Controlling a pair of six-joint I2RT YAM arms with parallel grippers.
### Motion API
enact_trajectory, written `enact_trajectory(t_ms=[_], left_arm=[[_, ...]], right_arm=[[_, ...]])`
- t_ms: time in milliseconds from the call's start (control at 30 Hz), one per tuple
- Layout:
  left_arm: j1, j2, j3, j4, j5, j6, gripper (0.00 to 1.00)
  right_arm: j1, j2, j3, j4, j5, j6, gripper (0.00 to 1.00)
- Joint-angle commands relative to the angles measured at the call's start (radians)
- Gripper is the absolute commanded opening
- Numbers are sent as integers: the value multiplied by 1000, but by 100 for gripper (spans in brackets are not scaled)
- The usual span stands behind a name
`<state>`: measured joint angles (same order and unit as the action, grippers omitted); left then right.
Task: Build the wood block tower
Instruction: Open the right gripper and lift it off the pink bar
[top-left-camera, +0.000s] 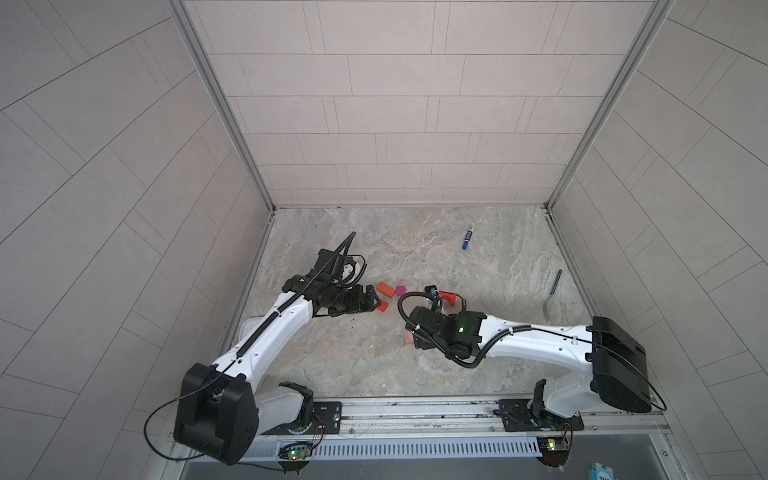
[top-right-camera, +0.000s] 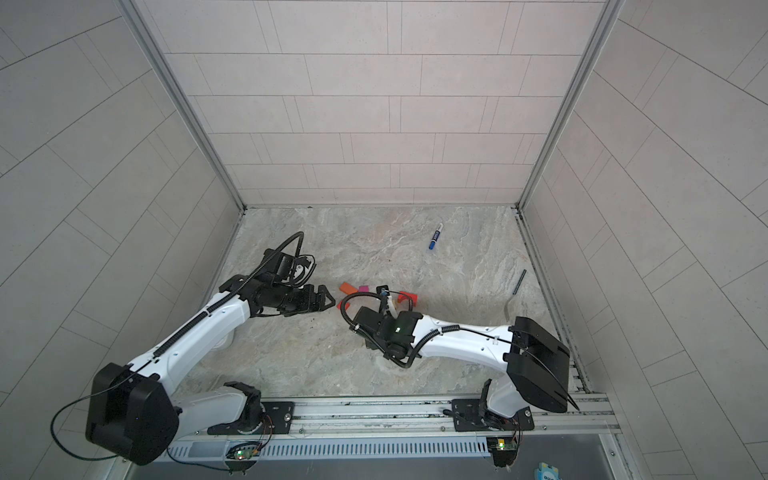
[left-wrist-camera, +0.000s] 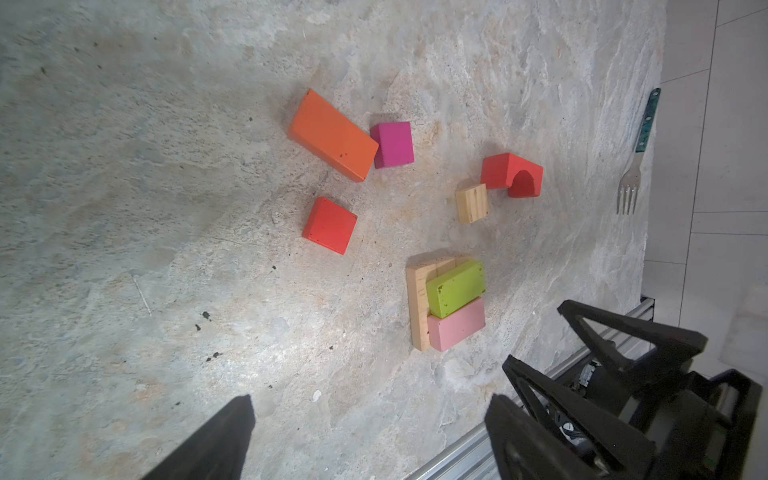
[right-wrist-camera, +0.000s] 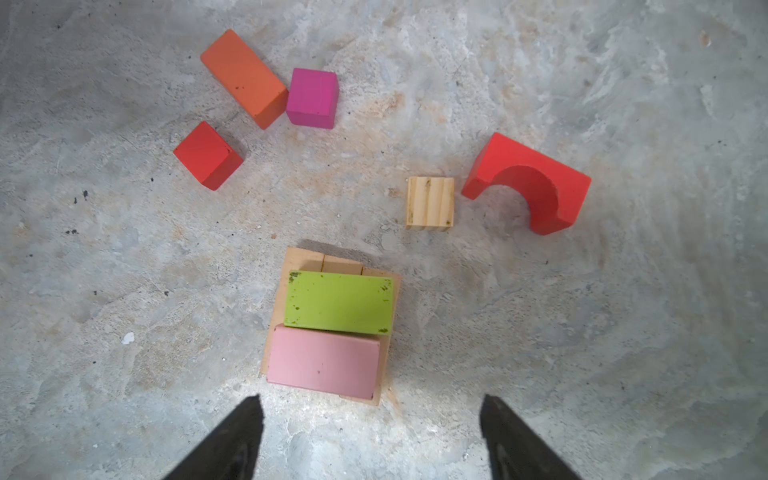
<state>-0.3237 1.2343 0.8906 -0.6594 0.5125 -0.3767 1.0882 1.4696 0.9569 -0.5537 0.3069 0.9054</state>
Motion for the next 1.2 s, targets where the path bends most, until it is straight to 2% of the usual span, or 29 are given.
enact_trajectory(t_ms=[0,100,300,767,1167], left_arm=[[-11,10,-9,4,16,-4,94],[-11,13,-8,5,14,-4,94],[-13,26,-4,6,15,-2,94],[-12,27,-2,5,9,1,94],[-12,24,0,3,5,2,94]], right_arm=[[-23,-23,-36,-15,-47,-132,95],[-30,-28,-50,-14,-85,-202,99],[-43,-38,-91,15,-154,-255,99],[-72,22,-125,132,-206,-222,99],[-91,62,-112,153,-204,-200,99]])
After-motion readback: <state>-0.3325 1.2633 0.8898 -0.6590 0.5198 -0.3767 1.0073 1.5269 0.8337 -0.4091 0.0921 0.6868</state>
